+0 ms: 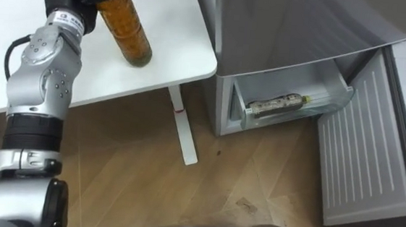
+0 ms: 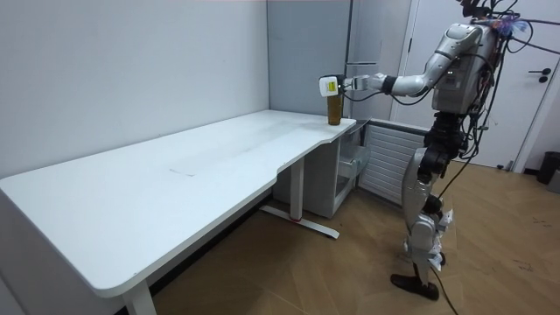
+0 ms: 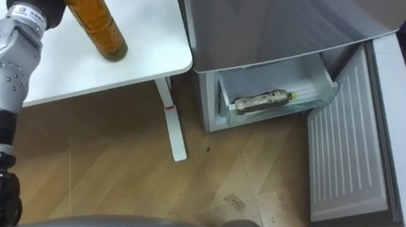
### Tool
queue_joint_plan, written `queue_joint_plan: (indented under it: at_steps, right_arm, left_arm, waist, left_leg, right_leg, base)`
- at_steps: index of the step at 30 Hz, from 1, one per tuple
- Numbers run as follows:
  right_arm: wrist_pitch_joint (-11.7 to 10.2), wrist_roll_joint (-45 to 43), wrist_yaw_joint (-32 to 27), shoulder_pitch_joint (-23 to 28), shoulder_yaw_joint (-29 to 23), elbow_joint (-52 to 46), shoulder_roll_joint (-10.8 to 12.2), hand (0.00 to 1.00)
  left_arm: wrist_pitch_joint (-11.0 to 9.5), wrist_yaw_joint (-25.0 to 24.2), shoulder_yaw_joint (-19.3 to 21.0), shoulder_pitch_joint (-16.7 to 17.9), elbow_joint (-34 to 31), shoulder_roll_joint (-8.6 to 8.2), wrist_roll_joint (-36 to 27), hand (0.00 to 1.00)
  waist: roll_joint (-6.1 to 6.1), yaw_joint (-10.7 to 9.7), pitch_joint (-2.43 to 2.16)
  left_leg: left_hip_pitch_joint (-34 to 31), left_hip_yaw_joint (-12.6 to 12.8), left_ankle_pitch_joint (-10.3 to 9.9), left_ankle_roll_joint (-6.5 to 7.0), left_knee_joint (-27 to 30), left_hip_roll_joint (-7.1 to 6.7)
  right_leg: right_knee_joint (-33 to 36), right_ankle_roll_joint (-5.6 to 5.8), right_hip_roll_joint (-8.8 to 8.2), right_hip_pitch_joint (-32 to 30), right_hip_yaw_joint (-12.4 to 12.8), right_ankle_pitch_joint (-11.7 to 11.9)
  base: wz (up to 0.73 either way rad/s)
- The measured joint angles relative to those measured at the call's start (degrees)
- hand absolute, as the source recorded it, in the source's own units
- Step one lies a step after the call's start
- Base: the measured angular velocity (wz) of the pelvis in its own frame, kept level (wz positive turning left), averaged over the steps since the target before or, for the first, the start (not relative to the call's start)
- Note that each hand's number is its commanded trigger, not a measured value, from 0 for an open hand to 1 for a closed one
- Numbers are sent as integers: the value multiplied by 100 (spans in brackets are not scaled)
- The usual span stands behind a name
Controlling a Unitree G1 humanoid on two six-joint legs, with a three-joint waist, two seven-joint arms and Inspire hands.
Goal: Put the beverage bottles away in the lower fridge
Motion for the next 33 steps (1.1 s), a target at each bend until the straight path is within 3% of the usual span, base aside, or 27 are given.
queue_joint_plan:
  at_steps: [19,26,33]
  right_arm:
    - [21,71,-53,-2,103,0,0,0]
    - [13,362,-37,28,171,-72,12,0]
    - [18,430,27,-26,501,-318,-7,0]
  left_arm:
    - [-24,-114,-14,0,79,9,55,100]
    - [-139,-48,-119,1,34,-1,41,100]
    - [-347,45,-225,20,-7,-332,-133,100]
  waist:
    - [11,-57,10]
    - [-34,-46,39]
    - [-51,119,49]
  left_leg:
    - [7,-3,0,0,-2,24]
    - [4,-1,0,0,-1,46]
    - [3,7,0,0,3,57]
  right_leg:
    - [4,-8,30,4,26,8]
    - [8,-20,49,10,31,15]
    - [36,-29,57,9,17,20]
  base:
    - [0]
    - [0]
    - [0]
